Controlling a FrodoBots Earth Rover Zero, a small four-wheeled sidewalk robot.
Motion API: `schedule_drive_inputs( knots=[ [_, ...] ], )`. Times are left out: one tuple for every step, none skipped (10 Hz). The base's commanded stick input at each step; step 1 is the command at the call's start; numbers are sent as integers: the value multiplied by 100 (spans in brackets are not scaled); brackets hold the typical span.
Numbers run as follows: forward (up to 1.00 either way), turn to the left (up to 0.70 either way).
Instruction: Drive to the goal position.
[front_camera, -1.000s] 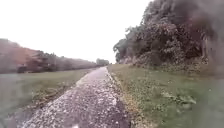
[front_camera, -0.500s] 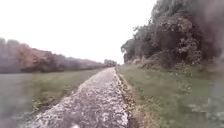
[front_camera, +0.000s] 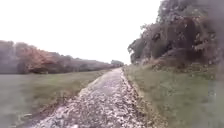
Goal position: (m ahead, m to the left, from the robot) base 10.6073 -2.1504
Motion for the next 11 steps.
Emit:
schedule_drive_inputs(
  knots=[
    [100, 3],
    [100, 3],
    [100, 2],
    [100, 2],
    [100, 1],
    [100, -2],
    [100, -2],
    [100, -2],
    [100, -27],
    [100, -22],
    [100, 0]
  ],
)
